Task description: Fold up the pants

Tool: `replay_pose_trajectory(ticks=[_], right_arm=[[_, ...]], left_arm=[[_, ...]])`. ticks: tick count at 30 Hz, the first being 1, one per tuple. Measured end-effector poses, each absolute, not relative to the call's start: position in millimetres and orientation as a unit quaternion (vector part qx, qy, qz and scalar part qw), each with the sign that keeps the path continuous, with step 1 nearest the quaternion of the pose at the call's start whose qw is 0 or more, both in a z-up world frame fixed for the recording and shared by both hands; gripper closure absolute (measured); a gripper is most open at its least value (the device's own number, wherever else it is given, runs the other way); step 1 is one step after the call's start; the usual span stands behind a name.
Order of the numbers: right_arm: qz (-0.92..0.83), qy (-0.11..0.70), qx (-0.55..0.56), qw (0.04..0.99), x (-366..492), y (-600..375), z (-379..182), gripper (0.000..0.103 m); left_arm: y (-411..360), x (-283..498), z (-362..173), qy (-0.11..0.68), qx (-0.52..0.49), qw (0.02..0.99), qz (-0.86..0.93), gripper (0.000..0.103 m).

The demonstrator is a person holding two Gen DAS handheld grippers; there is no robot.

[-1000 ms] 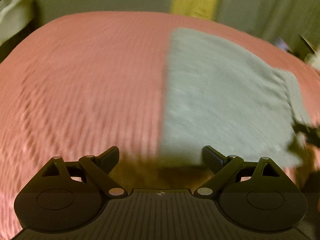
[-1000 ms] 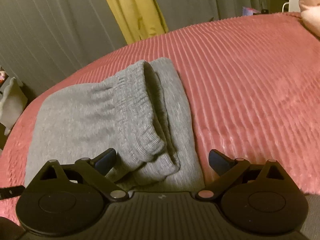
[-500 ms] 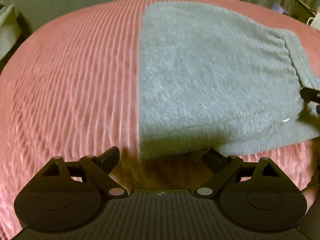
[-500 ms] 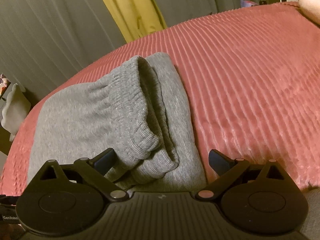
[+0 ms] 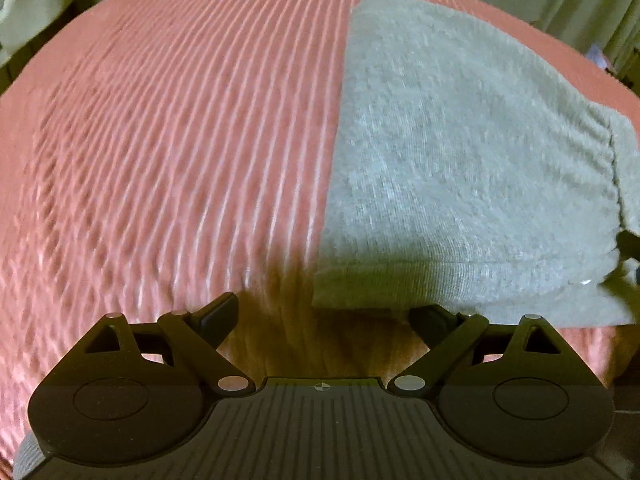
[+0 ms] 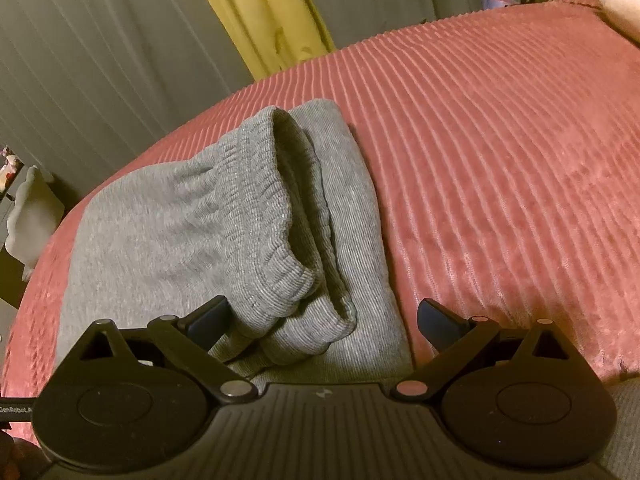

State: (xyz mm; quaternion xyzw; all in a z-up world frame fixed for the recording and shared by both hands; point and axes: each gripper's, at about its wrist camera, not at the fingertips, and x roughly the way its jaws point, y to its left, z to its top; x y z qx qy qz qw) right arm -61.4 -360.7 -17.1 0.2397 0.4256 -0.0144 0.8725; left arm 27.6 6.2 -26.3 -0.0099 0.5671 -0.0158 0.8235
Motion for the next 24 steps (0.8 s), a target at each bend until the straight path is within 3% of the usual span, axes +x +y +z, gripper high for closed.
replay_pose_trajectory(ticks=[9,12,24], right_arm=[[0.016,0.448,0.257,0.856,-48,-372,-13,0.004],[0.034,0.437,0.278,0.855,-42,-385,-11,0.004],[0.162,0.473,0.392,0.772,5,-439,-53,0.004]], left_arm=[[63,13,11,0.533,-0.049,0.843,0.042,0.008],[72,19,23,0.506,-0.082,0.858,-0.023,0.006],[30,111,-43,0.566,-0.166,0.777,-0.218,0.005]])
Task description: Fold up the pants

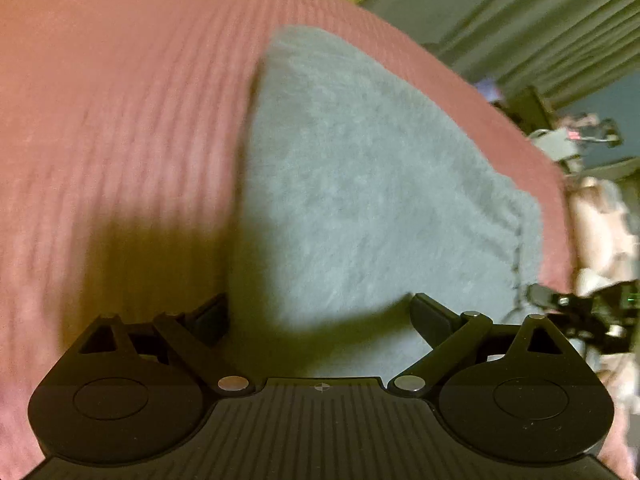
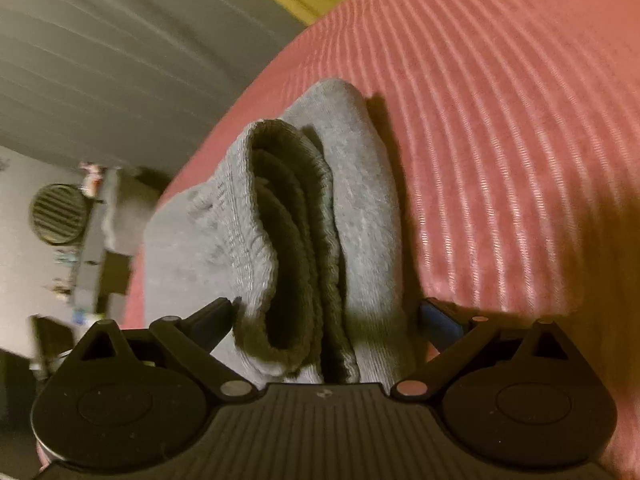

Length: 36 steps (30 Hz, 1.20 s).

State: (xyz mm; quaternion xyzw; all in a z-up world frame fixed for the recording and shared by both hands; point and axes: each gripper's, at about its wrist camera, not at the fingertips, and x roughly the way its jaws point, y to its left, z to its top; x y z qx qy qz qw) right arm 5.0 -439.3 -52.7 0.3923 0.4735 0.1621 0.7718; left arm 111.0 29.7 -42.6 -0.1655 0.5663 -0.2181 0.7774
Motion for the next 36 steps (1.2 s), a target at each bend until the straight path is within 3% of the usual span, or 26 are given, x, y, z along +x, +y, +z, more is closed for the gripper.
replay_pose_trajectory(ticks=[6,12,13,14,16,19,23,30,33,35,36], right_arm=[[0.213,0.481,0.406,0.748,29,-440,-65,0.004],[0.199,0.477,0.345,0.783,43,-409,-57,0.004],[0.194,0.474,0.320,0.797,40,-400,-53,0.007],[0.187,0.470,0.287,0.814,37,-390,-47,0.020],[0.181,0.457,0.259,0.831,28,-381,-38,0.030],[0.170,0.444,0.287,0.831,21,-390,-31,0.039],[0.154,0.420,0.297,0.843,22,-388,-7,0.046],[0.146,0.375,0.298,0.866,56,-385,35,0.049],[0.123,0.351,0.287,0.883,78,-397,48,0.048],[0.083,0.351,0.273,0.892,86,-405,52,0.020],[0.045,0.356,0.258,0.897,87,-409,54,0.012]], left_arm=[[4,135,-65,0.572,-0.140,0.770,-0.243,0.000],[-5,154,-73,0.583,-0.158,0.765,-0.226,0.000],[-5,150,-69,0.572,-0.156,0.777,-0.211,0.016],[-11,144,-63,0.562,-0.138,0.789,-0.207,0.030],[-20,130,-51,0.533,-0.104,0.812,-0.215,0.043],[-32,123,-40,0.514,-0.090,0.825,-0.215,0.057],[-42,125,-21,0.495,-0.108,0.832,-0.226,0.064],[-68,154,13,0.456,-0.111,0.850,-0.238,0.066],[-71,167,20,0.443,-0.127,0.864,-0.203,0.051],[-69,172,20,0.444,-0.120,0.873,-0.163,0.033],[-68,168,21,0.439,-0.105,0.880,-0.145,0.029]])
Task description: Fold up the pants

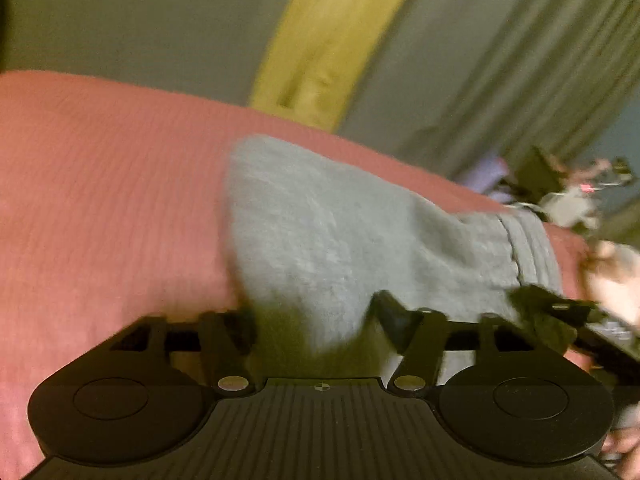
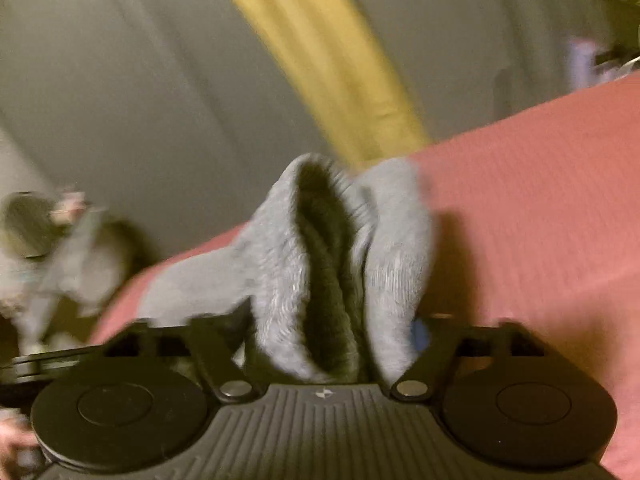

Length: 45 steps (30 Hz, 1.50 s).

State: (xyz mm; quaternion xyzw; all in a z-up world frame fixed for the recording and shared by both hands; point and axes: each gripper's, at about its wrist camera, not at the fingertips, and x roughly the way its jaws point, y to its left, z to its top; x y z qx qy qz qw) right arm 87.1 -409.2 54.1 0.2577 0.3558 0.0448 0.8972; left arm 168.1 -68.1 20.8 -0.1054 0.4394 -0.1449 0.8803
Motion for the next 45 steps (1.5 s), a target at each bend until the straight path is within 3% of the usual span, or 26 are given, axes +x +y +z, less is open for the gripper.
replay_pose_trajectory(ticks=[1,8,13,19,24,26,34,39,45], right_arm=[[0.015,0.354,0.241,0.903,84,-413,56,0.004],[0.008,0.372,0.234,0.898,52,-411,26,0.004],[-0.004,0.382,0.232,0.895,47,-394,6,0.004],[-0.018,0.386,0.225,0.895,49,-385,2,0.004],[-0.032,0.413,0.185,0.891,49,-380,-12,0.004],[-0.033,0.412,0.180,0.893,44,-380,-10,0.004],[-0.046,0.462,0.142,0.874,-9,-371,-8,0.004],[-0.065,0.492,0.137,0.857,-44,-351,-15,0.004],[-0.052,0.484,0.054,0.872,-49,-315,-1,0.004]], left_arm=[[-69,160,21,0.431,-0.087,0.887,-0.142,0.022],[-94,60,-7,0.398,0.054,0.885,-0.236,0.010],[-114,45,-34,0.371,0.153,0.900,-0.169,0.011],[-82,74,-49,0.421,0.092,0.898,-0.090,0.009],[-22,97,-60,0.494,-0.142,0.855,-0.068,0.007],[-10,95,-58,0.501,-0.172,0.846,-0.058,0.007],[1,70,-46,0.513,-0.159,0.844,0.024,0.007],[-58,52,-51,0.542,-0.051,0.838,-0.045,0.006],[-95,29,-50,0.509,0.012,0.858,-0.059,0.006]])
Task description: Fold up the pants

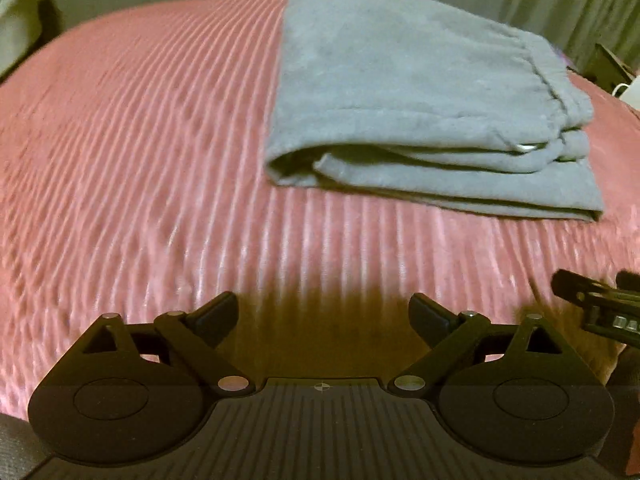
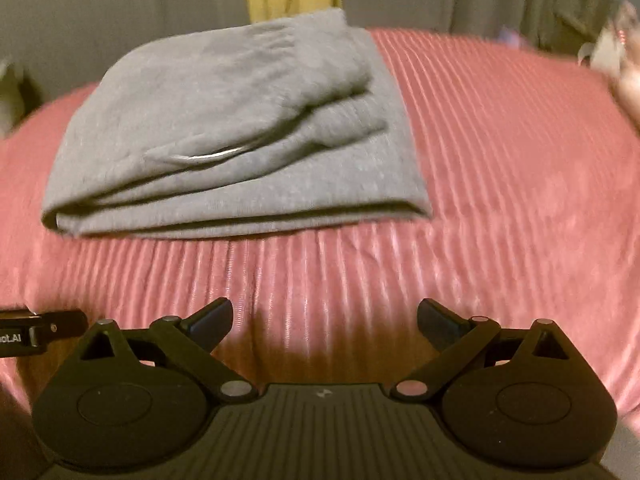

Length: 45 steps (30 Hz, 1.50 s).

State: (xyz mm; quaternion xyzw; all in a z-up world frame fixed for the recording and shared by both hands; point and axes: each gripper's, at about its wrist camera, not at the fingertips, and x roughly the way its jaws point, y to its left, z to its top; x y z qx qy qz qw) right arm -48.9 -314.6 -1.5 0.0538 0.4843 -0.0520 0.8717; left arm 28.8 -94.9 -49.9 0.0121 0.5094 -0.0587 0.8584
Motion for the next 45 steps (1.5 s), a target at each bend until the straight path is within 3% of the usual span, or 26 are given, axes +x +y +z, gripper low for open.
replay_pose_trajectory(ticks=[3,35,45], right_arm=[[-0.068,0.468,0.012,0.881,-50,-301,2,0.004],[-0.053,0.448,0.039,0.892,-51,-298,-1,0.004],[-0.052,0.405,0.032,0.912,-49,-295,5,0.004]], left_arm=[[-98,26,-46,0.495,0.000,0.867,-0.058,0.006],[-112,18,-47,0.477,0.044,0.875,-0.076,0.006],[-123,23,-43,0.437,0.065,0.893,-0.080,0.006]])
